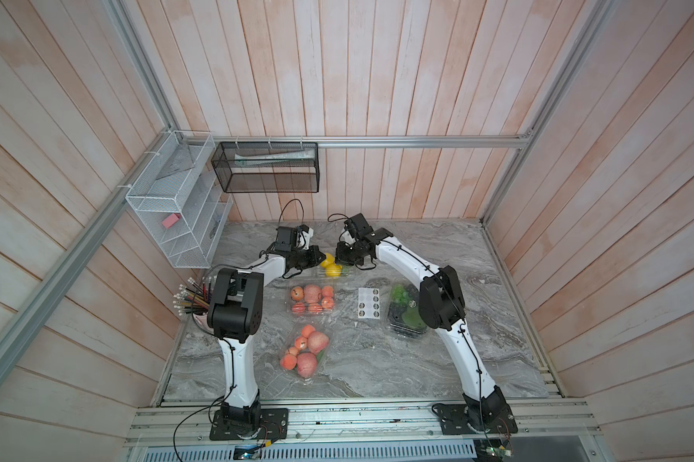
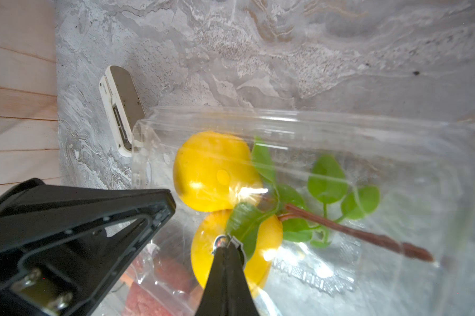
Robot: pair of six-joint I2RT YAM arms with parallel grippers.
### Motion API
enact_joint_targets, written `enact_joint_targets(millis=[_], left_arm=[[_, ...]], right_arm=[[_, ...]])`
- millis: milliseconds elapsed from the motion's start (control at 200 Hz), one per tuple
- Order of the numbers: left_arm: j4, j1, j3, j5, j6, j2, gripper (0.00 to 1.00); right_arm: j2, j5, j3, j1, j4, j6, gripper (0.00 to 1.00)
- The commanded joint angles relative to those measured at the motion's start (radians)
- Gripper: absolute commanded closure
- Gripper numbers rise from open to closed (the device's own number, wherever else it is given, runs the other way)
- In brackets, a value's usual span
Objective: Label fruit boxes
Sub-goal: Stick the label on the fruit box.
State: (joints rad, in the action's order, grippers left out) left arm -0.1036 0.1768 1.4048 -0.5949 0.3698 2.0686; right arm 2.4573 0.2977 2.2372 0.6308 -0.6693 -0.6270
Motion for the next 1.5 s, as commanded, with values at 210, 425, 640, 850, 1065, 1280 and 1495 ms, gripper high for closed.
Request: enact_joint_targets(millis=[210, 425, 640, 850, 1065, 1280, 1495], left_arm=[[-0.013, -0.006, -0.012, 0.017, -0.020, 0.028, 0.91], [-0.013, -0.006, -0.015, 0.015, -0.022, 0.022, 0.91], [-0.014, -0.008, -0.009, 0.014, -0.022, 0.025, 0.91], [-0.017, -0.008, -0.013, 0.017, -0.023, 0.022, 0.91], [-0.018, -0.009, -0.011, 0.018, -0.024, 0.022, 0.91], [-0.017, -0.011, -0.016, 0.020, -0.025, 0.022, 0.91], [-0.018, -0.014, -0.016, 0.020, -0.026, 0.022, 0.91]], right_arm=[[-0.069, -0.067, -0.019, 0.007, -0.100, 0.017, 1.00], [-0.069, -0.066, 0.002, 0.011, -0.063, 0.021, 1.00], [-0.014, -0.033, 0.057, 0.014, -0.047, 0.019, 1.00], [0.033, -0.005, 0.086, 0.016, -0.033, 0.012, 1.00], [0.045, 0.003, 0.063, 0.019, -0.059, 0.024, 1.00], [-0.003, -0.026, -0.036, 0.014, -0.057, 0.026, 1.00], [-0.027, -0.053, -0.053, -0.002, -0.120, 0.042, 1.00]])
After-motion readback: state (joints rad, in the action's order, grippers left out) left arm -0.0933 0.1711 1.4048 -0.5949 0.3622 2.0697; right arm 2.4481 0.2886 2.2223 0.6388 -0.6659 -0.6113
